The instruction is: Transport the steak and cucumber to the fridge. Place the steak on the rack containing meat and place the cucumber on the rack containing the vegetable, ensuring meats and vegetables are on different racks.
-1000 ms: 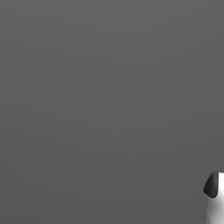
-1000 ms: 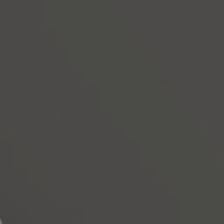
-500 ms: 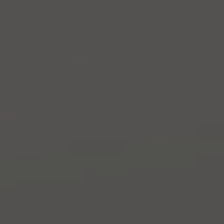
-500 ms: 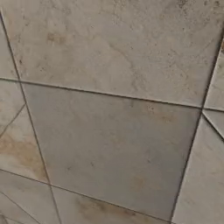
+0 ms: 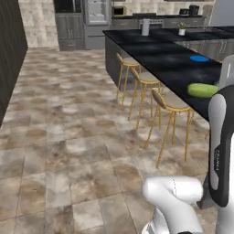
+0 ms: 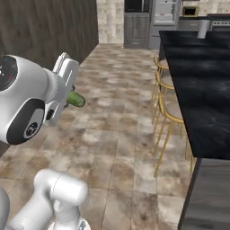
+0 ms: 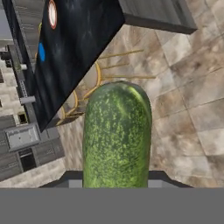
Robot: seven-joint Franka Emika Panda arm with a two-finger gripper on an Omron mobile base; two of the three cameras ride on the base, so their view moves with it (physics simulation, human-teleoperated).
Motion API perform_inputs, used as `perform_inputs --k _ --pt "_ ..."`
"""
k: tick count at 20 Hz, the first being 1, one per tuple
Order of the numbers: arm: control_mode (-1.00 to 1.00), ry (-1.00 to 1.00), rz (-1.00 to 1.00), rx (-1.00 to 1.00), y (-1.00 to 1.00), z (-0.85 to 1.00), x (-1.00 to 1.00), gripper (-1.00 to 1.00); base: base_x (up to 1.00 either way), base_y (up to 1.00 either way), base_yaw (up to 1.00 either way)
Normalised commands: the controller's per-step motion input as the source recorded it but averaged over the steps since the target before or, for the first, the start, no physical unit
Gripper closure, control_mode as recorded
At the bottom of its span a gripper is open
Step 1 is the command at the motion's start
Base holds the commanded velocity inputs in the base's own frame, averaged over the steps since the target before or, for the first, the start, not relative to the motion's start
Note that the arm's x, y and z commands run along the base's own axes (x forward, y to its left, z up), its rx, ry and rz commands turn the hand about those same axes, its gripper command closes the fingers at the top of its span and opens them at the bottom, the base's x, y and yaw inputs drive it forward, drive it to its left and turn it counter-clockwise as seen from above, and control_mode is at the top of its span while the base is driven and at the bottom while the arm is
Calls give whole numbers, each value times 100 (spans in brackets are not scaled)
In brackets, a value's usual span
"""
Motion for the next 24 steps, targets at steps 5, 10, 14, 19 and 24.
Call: perform_inputs --k 5,10,14,19,24 --pt "100 0 0 0 0 0 0 100 100 100 -33" --pt "100 0 0 0 0 0 0 100 100 100 -32" --pt "100 0 0 0 0 0 0 100 100 100 -30" --pt "100 0 0 0 0 0 0 100 100 100 -27" --pt "100 0 0 0 0 0 0 100 100 100 -21"
